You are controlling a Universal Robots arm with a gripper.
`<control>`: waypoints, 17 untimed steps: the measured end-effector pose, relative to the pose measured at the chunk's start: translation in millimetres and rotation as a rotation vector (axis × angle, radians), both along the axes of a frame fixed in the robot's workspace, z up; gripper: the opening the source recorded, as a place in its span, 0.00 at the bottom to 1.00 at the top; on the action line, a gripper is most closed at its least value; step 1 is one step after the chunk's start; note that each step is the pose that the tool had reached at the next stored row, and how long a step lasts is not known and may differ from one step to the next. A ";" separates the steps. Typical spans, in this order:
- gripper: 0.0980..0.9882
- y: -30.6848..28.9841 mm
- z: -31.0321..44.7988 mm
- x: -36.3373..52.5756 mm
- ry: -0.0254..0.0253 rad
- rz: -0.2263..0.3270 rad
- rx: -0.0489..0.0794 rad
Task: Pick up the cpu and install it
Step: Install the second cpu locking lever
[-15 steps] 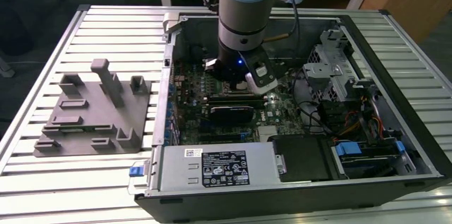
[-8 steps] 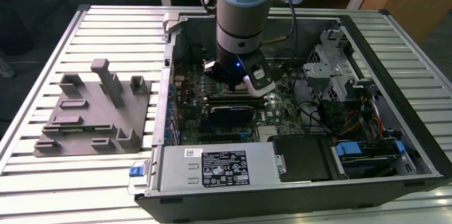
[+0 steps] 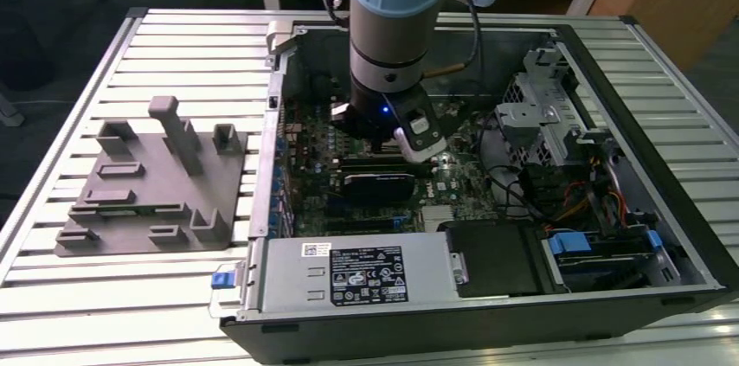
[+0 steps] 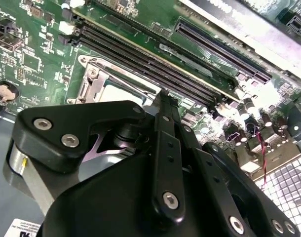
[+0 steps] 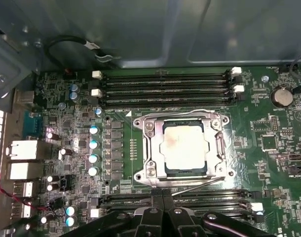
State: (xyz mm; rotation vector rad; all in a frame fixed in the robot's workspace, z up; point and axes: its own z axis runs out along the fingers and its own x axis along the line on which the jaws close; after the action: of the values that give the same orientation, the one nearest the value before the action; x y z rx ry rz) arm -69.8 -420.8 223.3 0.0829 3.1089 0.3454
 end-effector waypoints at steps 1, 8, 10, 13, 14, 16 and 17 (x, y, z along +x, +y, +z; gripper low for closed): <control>0.01 -0.6 -0.6 -0.4 0.0000 0.000 0.000; 0.01 -1.6 -7.4 -4.4 0.0000 -0.001 0.002; 0.01 -1.6 -9.6 -5.8 0.0001 -0.001 0.004; 0.01 -1.9 -12.6 -8.1 0.0001 -0.001 0.009; 0.01 -2.1 -13.4 -8.9 0.0001 -0.001 0.011; 0.01 -2.3 -15.2 -10.4 0.0000 -0.002 0.016; 0.01 -2.4 -16.0 -10.9 -0.0001 -0.002 0.018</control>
State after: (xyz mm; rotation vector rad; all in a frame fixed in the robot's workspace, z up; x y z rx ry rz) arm -80.8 -423.3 207.3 0.0855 3.1058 0.3738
